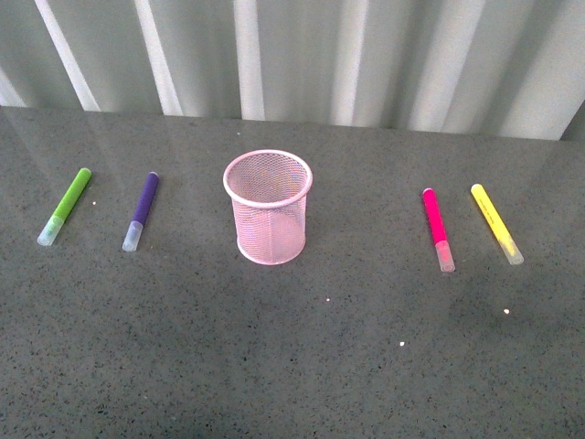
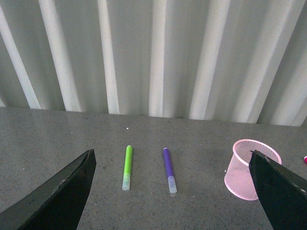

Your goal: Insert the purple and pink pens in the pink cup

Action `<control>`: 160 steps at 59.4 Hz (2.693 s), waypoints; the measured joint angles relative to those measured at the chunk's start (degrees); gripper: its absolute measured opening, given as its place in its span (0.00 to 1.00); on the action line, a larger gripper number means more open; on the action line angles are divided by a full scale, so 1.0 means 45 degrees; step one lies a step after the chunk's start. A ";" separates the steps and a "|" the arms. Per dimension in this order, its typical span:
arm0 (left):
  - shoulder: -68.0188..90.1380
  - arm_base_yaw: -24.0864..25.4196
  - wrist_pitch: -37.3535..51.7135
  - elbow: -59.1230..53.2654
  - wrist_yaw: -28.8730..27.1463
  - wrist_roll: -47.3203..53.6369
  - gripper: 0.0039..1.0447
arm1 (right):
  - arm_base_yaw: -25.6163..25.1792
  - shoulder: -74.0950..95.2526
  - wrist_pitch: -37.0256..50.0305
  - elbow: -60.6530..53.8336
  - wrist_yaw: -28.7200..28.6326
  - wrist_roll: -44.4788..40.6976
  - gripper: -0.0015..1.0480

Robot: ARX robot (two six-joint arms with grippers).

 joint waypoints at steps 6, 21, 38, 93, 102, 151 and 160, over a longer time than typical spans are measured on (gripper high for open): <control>0.0000 0.0000 0.0000 0.0000 0.0000 0.0000 0.94 | 0.0000 0.0000 0.0000 0.0000 -0.0005 0.0000 0.93; 0.0000 0.0000 0.0000 0.0000 0.0000 0.0000 0.94 | 0.0000 0.0000 0.0000 0.0000 -0.0005 0.0000 0.93; 0.0000 0.0000 0.0000 0.0000 0.0000 0.0000 0.94 | 0.0000 0.0000 0.0000 0.0000 0.0000 0.0000 0.93; 0.2560 0.0248 -0.2832 0.0986 -0.1171 -0.2093 0.94 | 0.0000 0.0000 0.0000 0.0000 -0.0005 0.0000 0.93; 0.5561 0.0083 -0.0787 0.2103 -0.0301 -0.1967 0.94 | 0.0000 0.0000 0.0000 0.0000 0.0000 0.0000 0.93; 2.2756 -0.2064 0.1938 1.0924 0.0223 0.0529 0.94 | 0.0000 0.0000 0.0000 0.0000 0.0000 0.0000 0.93; 2.4043 -0.2064 0.1530 1.2036 0.0423 0.0797 0.94 | 0.0000 0.0000 0.0000 0.0000 -0.0005 0.0000 0.93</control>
